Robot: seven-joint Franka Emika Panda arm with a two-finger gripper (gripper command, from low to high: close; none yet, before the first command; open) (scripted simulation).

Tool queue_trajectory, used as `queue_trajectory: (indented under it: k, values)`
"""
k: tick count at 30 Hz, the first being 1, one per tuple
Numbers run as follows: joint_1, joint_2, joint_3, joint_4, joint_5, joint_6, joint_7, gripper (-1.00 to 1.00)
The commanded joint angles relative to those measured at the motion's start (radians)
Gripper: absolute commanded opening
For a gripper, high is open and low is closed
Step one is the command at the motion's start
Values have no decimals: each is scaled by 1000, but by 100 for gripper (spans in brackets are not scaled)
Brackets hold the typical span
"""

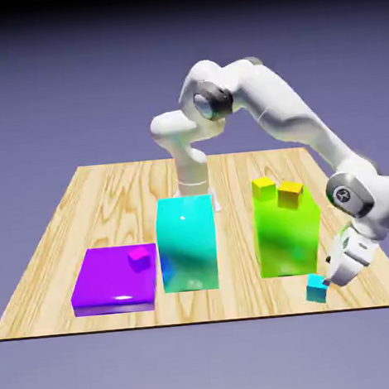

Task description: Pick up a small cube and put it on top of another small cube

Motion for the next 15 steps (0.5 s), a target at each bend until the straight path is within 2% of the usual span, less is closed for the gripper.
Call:
queue_trajectory:
  k: [1,2,3,7,15]
  values:
    - [-5,21,-10,-25,-15,44,11,0]
    - [-5,21,-10,-25,-15,44,11,0]
    - [-5,21,-10,-25,-15,44,11,-100]
    - [10,-42,21,49,29,-86,-22,-100]
    - [-38,-331,-26,-91,318,-196,249,-100]
